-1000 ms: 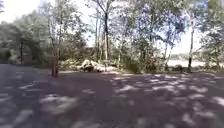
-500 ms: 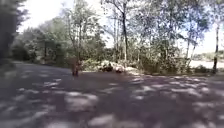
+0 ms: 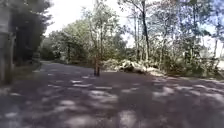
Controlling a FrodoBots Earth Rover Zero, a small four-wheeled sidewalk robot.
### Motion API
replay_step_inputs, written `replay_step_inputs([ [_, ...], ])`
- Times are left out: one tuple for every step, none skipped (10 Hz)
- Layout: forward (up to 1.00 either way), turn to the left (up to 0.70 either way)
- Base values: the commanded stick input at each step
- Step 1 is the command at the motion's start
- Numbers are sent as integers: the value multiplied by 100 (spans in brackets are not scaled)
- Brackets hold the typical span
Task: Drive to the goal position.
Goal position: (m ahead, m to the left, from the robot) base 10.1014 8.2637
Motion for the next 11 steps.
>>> replay_step_inputs([
  [0,45],
  [0,45],
  [0,45],
  [0,45],
  [0,45],
  [0,45],
  [0,45],
  [0,45],
  [0,45],
  [0,45],
  [0,45],
])
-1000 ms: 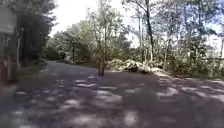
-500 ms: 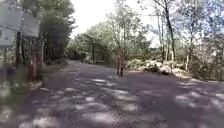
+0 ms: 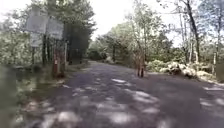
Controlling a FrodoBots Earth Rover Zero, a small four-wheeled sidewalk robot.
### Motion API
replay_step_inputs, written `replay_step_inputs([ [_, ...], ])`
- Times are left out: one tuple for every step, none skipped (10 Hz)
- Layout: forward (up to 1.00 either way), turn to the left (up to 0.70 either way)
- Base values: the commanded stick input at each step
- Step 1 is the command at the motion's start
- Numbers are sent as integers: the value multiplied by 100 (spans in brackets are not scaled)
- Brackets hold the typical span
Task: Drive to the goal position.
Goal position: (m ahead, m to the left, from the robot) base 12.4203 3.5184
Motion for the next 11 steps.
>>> replay_step_inputs([
  [0,9],
  [0,0],
  [0,0],
  [0,0],
  [0,0],
  [0,0],
  [0,0],
  [0,0],
  [0,0],
  [0,0],
  [0,-11],
])
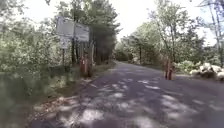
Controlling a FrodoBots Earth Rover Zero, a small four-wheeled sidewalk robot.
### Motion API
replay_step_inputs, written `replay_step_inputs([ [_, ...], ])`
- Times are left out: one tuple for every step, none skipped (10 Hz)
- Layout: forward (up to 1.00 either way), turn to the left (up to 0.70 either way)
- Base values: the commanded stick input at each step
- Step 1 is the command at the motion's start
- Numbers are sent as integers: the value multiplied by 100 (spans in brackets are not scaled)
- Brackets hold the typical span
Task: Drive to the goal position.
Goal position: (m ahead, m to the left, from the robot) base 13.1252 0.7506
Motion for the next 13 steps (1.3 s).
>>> replay_step_inputs([
  [0,-30],
  [0,-45],
  [0,-45],
  [0,-45],
  [0,-45],
  [0,-45],
  [0,-45],
  [0,-45],
  [0,-37],
  [0,-19],
  [0,-1],
  [0,0],
  [0,0],
])
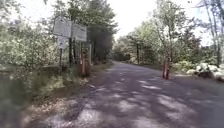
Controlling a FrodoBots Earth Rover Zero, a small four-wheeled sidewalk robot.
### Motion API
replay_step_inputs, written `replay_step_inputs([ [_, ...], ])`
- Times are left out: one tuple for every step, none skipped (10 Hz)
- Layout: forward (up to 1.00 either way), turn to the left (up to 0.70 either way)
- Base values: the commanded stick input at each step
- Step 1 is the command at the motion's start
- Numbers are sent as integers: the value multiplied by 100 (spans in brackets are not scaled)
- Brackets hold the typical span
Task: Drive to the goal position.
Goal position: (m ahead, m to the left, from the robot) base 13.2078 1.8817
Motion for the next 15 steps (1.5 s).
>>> replay_step_inputs([
  [4,0],
  [22,0],
  [39,0],
  [45,0],
  [45,0],
  [45,0],
  [45,0],
  [45,0],
  [45,0],
  [45,0],
  [45,0],
  [45,0],
  [45,0],
  [45,0],
  [45,-1],
])
